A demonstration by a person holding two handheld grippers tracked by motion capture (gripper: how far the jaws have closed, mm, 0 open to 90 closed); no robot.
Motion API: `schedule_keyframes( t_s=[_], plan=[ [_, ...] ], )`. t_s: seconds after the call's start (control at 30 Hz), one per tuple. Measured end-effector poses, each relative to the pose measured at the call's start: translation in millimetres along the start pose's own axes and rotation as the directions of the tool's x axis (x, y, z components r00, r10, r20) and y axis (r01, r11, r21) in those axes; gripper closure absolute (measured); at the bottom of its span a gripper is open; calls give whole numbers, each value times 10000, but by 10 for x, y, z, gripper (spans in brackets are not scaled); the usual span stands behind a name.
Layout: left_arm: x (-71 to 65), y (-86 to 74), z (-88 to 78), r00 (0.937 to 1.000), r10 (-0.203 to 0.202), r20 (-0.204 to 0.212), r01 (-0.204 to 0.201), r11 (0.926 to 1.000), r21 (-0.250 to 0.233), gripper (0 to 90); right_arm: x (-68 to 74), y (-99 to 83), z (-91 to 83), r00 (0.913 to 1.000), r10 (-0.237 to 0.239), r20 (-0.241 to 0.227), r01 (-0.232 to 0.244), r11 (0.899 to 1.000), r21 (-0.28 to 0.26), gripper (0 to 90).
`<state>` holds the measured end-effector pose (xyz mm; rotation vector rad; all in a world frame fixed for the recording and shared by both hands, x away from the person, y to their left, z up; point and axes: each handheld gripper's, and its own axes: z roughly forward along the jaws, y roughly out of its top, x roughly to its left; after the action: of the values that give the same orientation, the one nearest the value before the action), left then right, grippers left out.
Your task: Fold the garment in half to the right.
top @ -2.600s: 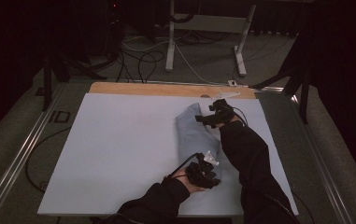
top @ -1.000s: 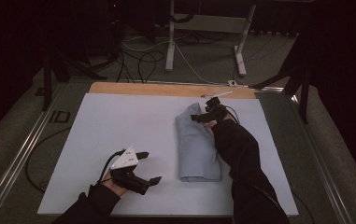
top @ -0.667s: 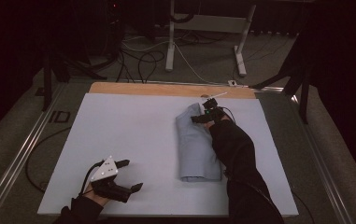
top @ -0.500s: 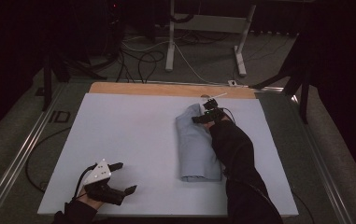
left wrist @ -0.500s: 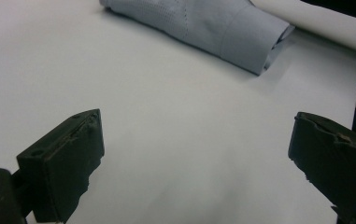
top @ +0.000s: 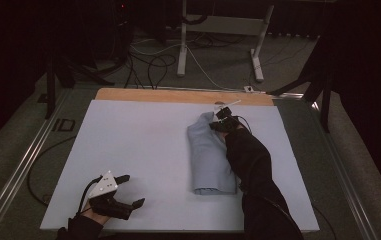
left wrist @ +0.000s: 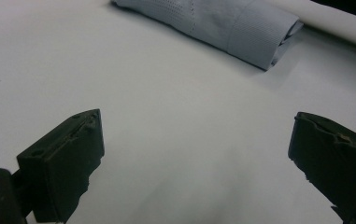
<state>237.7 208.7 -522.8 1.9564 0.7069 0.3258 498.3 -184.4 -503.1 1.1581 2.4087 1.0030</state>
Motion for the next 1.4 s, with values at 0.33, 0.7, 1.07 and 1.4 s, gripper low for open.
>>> schedule_keyframes(
  t_s=[0.33,0.7,1.07,1.4],
  plan=[
    [-5,45,-66,9999,-88,-64,83,9968,-795,37,-29,21,59,9997,195,122,-196,9998,74,860],
    [33,13,-98,9989,-94,-454,56,9966,-824,29,-53,-53,166,9988,247,417,-258,9993,272,848],
    [51,12,-105,9988,-119,-479,80,9968,-797,24,-64,-32,158,9976,406,555,-434,9978,505,660],
    [61,14,-109,9987,-144,-483,104,9966,-820,22,-7,33,-41,9995,200,228,-205,9995,230,366]
  ],
)
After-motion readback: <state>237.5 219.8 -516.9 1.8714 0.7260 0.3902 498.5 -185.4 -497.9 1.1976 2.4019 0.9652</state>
